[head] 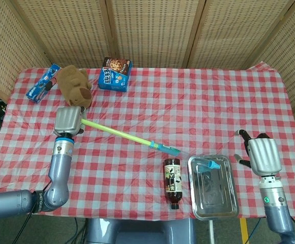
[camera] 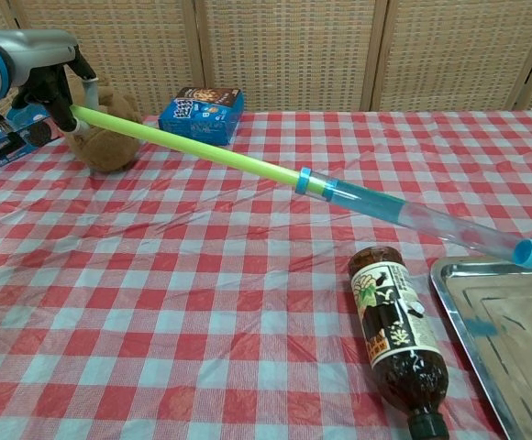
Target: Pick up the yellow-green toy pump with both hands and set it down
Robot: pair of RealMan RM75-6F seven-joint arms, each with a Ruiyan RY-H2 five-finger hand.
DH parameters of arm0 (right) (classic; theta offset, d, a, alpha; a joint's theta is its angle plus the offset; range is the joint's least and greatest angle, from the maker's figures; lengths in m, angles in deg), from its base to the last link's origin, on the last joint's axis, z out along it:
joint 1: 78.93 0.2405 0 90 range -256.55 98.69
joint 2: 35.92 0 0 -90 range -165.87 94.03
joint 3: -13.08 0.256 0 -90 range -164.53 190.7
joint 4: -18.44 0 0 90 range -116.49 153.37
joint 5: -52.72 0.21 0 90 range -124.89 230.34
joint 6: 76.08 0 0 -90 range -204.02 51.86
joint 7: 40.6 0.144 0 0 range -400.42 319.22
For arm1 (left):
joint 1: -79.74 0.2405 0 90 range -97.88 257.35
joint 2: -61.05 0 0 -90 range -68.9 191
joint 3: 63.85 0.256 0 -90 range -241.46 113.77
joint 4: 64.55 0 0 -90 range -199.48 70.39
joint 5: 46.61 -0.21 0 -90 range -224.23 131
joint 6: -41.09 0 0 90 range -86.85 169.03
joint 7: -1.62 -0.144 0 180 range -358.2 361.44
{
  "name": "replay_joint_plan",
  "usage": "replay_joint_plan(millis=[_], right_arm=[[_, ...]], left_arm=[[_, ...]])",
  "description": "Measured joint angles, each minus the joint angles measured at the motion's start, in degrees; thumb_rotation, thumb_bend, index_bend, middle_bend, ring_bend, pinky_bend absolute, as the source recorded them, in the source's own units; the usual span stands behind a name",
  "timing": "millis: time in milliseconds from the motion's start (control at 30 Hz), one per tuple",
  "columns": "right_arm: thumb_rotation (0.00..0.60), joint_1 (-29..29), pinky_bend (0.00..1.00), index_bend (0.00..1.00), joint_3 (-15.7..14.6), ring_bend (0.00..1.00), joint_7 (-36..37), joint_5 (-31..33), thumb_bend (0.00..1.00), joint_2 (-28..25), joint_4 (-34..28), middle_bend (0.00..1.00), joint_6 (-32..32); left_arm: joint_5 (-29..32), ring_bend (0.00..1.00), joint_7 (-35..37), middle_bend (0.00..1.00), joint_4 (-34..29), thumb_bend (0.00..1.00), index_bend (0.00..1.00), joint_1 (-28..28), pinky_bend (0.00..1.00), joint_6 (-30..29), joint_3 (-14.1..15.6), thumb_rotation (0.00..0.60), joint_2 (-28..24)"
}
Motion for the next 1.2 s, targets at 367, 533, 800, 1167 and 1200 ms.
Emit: replay_joint_plan(millis=[367, 533, 800, 1167, 1200], right_arm=[[0.600, 0.4, 0.55, 0.40, -0.4, 0.95, 0.1, 3.7, 0.15, 0.3, -0.1, 0.97, 1.6], [0.600, 0.8, 0.55, 0.42, -0.8, 0.95, -0.7, 5.1, 0.16, 0.3, -1.5, 0.98, 2.9], [0.600, 1.7, 0.55, 0.42, -1.6, 0.95, -1.8, 6.9, 0.17, 0.9, -3.0, 0.98, 4.4], [0.600, 3.1, 0.55, 0.42, -1.8, 0.95, -3.8, 9.2, 0.17, 2.9, -3.4, 0.98, 5.2], [0.600, 3.3, 0.55, 0.42, -1.8, 0.95, -4.1, 9.4, 0.17, 3.0, -3.4, 0.98, 5.3]], left_arm=[[2.3, 0.86, 2.4, 0.93, -0.3, 0.66, 0.87, -0.3, 0.77, -0.3, -1.9, 0.600, 0.2], [2.9, 0.86, 3.1, 0.93, -0.2, 0.66, 0.87, -0.8, 0.77, -1.6, -2.8, 0.600, 1.3], [3.6, 0.86, 2.8, 0.93, -0.2, 0.66, 0.87, -1.4, 0.77, -2.9, -3.0, 0.600, 2.1], [4.7, 0.86, 3.4, 0.93, -0.1, 0.66, 0.87, -1.8, 0.77, -3.1, -3.5, 0.600, 3.2], [4.9, 0.86, 3.5, 0.93, -0.3, 0.66, 0.87, -1.8, 0.77, -2.9, -3.6, 0.600, 3.1]])
